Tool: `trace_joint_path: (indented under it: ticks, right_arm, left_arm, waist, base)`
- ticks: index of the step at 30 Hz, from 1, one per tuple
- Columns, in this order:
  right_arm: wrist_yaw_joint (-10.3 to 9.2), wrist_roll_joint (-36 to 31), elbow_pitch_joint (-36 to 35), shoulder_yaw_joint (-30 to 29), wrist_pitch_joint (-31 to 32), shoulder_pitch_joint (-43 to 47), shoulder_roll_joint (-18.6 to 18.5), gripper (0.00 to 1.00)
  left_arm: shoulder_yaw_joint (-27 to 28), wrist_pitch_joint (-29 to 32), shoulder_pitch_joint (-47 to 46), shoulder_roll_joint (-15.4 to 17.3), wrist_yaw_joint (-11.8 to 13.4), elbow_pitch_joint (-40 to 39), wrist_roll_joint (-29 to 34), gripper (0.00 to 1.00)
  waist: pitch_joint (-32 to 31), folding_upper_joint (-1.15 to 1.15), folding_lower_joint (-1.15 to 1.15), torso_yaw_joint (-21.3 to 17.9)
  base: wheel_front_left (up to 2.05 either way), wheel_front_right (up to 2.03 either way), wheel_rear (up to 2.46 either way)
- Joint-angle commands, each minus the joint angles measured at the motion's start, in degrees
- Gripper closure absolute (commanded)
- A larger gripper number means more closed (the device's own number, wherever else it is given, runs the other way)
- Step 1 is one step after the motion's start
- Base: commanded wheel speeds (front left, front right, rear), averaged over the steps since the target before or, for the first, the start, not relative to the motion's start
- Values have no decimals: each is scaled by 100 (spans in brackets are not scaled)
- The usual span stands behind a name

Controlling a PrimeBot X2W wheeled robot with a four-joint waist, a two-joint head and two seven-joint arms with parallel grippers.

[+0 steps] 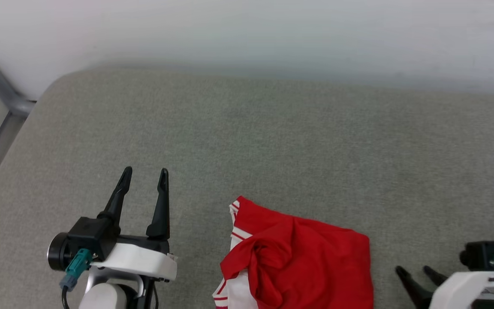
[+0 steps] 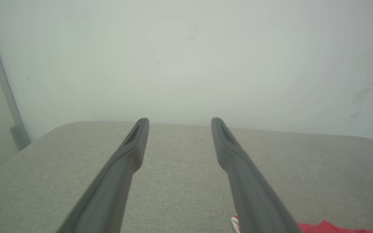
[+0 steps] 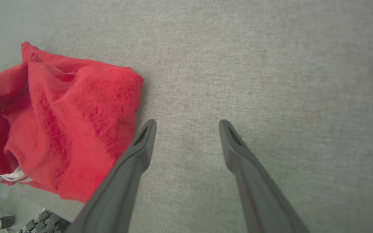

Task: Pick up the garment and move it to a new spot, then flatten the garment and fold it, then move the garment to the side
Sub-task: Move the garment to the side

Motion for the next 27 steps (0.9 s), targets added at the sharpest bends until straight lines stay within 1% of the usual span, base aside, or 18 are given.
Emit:
trace_joint_path:
  ticks: [1,6,11,14,15,16,17,22,27]
  right_arm:
    - [-3,99,47,79,73,-132,-15,0]
    - [-3,560,379,643,371,-439,-109,0]
    - [-4,959,908,1124,557,-672,-172,0]
    - [-6,1165,1262,1346,782,-690,-180,0]
    - [-7,1233,1361,1412,853,-680,-194,9]
    - [-7,1305,1421,1444,867,-683,-182,69]
    - [-7,1372,1468,1472,896,-697,-173,100]
    - [-7,1396,1393,1497,718,-885,-295,100]
    - [-8,1149,1253,1444,434,-1017,-479,100]
  left_arm:
    - [30,-13,-84,-22,-16,-27,38,0]
    - [64,-13,-243,-191,-156,-47,153,0]
    - [124,-14,-353,-335,-251,13,255,0]
    - [174,-14,-369,-397,-299,43,300,0]
    - [195,-14,-368,-420,-314,50,319,0]
    - [213,-14,-364,-439,-337,56,340,0]
    - [233,-14,-360,-458,-354,61,345,0]
    - [307,-14,-322,-499,-411,108,444,0]
    - [401,-14,-163,-530,-474,62,543,0]
  waist:
    - [194,0,0,146]
    - [494,0,0,309]
    - [690,0,0,398]
    - [739,0,0,429]
    - [750,0,0,435]
    - [757,0,0,439]
    - [760,0,0,442]
    - [699,0,0,403]
    - [362,0,0,235]
  base:
    - [0,0,0]
    - [0,0,0]
    - [0,0,0]
    - [0,0,0]
    - [0,0,0]
    - [0,0,0]
    - [0,0,0]
    - [0,0,0]
    - [0,0,0]
